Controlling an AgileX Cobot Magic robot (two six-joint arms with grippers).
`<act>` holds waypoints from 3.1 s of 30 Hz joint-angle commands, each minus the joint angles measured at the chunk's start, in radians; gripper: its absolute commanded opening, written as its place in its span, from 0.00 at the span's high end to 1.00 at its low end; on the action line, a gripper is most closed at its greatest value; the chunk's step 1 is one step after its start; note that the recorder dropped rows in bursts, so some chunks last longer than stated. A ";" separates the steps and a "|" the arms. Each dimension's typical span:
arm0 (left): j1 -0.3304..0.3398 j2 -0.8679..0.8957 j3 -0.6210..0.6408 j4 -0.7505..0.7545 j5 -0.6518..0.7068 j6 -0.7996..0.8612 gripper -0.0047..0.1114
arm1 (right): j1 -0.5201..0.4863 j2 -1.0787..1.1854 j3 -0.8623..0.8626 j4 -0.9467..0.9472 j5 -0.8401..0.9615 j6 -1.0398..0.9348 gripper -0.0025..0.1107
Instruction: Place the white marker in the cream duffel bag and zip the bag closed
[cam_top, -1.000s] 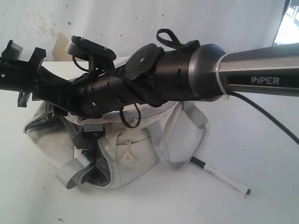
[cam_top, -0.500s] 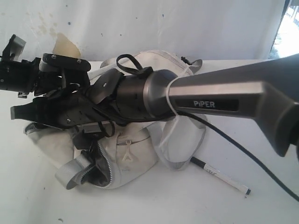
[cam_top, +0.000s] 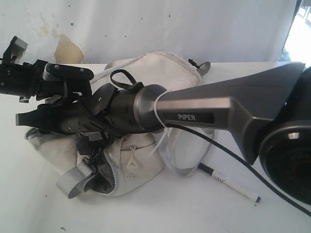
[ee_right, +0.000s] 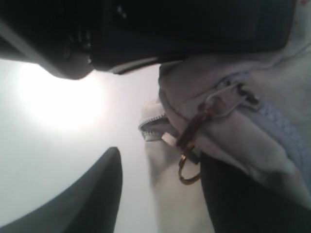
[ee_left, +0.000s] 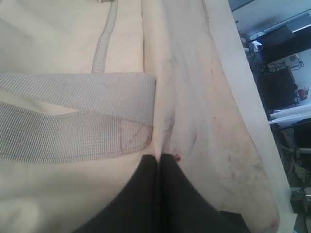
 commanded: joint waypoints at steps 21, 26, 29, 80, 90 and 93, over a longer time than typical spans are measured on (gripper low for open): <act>-0.003 -0.008 -0.004 -0.011 0.041 -0.038 0.95 | 0.002 0.002 -0.007 -0.003 -0.194 -0.013 0.65; -0.003 -0.008 -0.004 0.001 0.040 -0.038 0.95 | 0.002 0.008 -0.009 -0.030 -0.212 -0.010 0.67; -0.003 -0.008 -0.004 0.011 0.040 -0.038 0.95 | 0.002 0.021 -0.009 -0.030 -0.212 -0.010 0.67; -0.003 -0.008 -0.004 0.045 -0.022 -0.036 0.95 | -0.118 -0.048 -0.009 0.008 0.326 -0.010 0.54; -0.003 -0.008 -0.004 0.031 -0.005 -0.036 0.95 | -0.051 -0.038 -0.009 0.052 0.184 -0.008 0.54; -0.003 -0.008 -0.004 0.029 -0.008 -0.036 0.95 | -0.039 -0.036 -0.009 0.052 0.185 -0.008 0.54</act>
